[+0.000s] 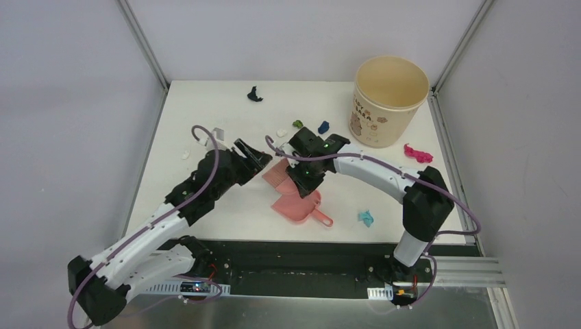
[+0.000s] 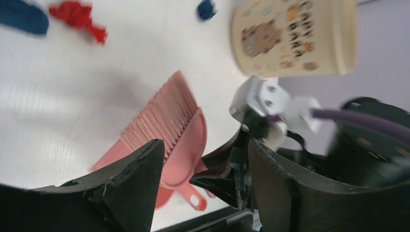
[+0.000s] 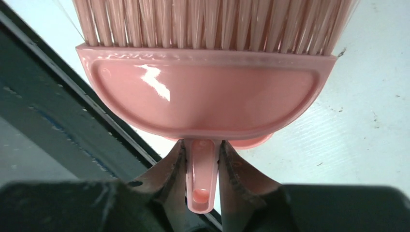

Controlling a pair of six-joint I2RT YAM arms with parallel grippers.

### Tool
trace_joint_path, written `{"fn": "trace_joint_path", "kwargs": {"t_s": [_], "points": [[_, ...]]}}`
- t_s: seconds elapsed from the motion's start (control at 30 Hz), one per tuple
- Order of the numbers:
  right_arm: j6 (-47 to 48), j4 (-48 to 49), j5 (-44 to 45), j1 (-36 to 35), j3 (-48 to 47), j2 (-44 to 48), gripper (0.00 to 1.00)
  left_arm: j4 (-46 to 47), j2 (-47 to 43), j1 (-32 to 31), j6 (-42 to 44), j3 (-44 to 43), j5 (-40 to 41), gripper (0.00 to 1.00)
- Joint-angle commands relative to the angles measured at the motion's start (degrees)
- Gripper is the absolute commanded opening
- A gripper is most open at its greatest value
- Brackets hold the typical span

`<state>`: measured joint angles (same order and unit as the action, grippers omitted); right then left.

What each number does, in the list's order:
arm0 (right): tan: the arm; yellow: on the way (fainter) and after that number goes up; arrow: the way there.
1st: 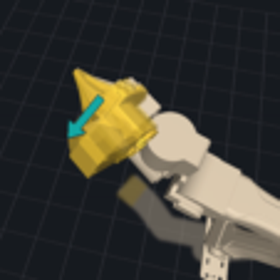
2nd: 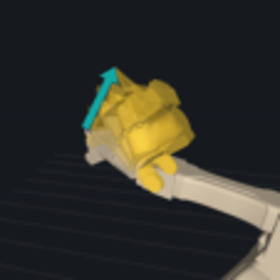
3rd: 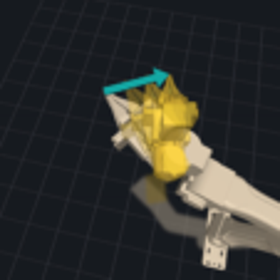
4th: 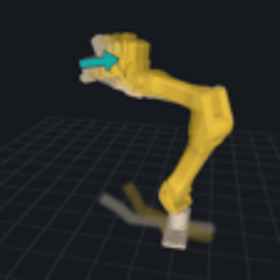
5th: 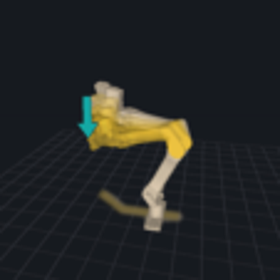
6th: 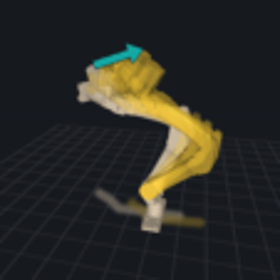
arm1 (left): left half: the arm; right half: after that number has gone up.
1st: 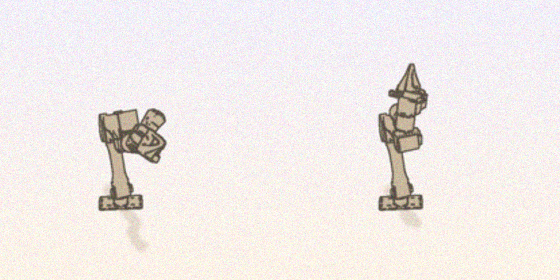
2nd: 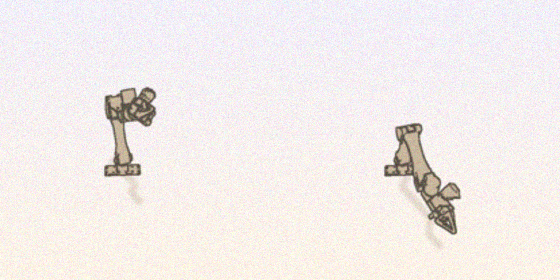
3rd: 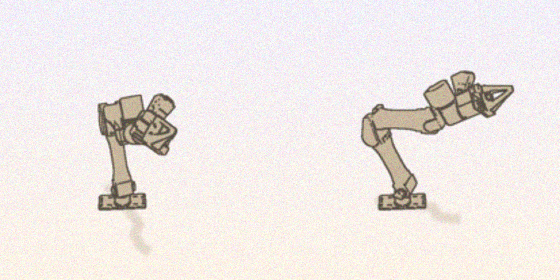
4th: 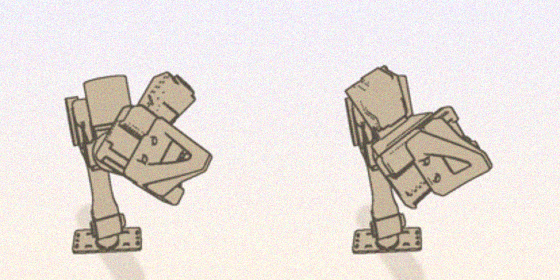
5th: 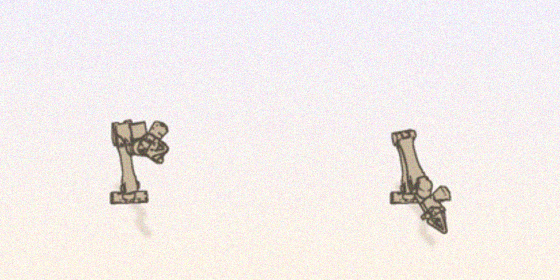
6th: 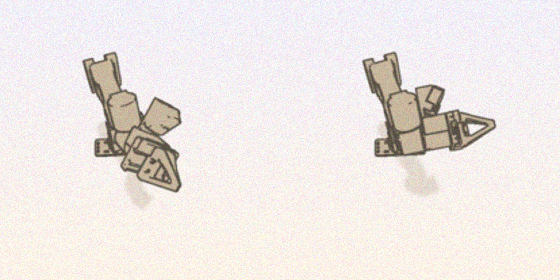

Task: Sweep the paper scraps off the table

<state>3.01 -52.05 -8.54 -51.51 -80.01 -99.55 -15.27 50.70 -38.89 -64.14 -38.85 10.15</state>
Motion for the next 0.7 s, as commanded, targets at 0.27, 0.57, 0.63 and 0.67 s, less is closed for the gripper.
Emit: {"fn": "trace_joint_path", "kwargs": {"t_s": [0.27, 0.57, 0.63, 0.67], "points": [[3.89, -5.73, -42.68, 13.37, 0.4, 6.39, 0.0, -6.61, -4.5, 0.4, 47.34, -12.06, -15.86, 0.63], [6.65, -7.86, -52.79, 14.96, 5.74, 12.5, 0.04, -17.8, 0.02, -1.47, 69.78, -27.63, -38.82, 0.6], [7.3, -8.56, -54.43, 15.03, 6.81, 12.94, 0.07, -22.13, 2.36, -2.55, 73.72, -31.58, -38.55, 0.6], [7.54, -8.7, -55.42, 15.05, 7.34, 13.04, 0.08, -24.87, 3.71, -3.38, 75.61, -33.44, -37.59, 0.6]]}}
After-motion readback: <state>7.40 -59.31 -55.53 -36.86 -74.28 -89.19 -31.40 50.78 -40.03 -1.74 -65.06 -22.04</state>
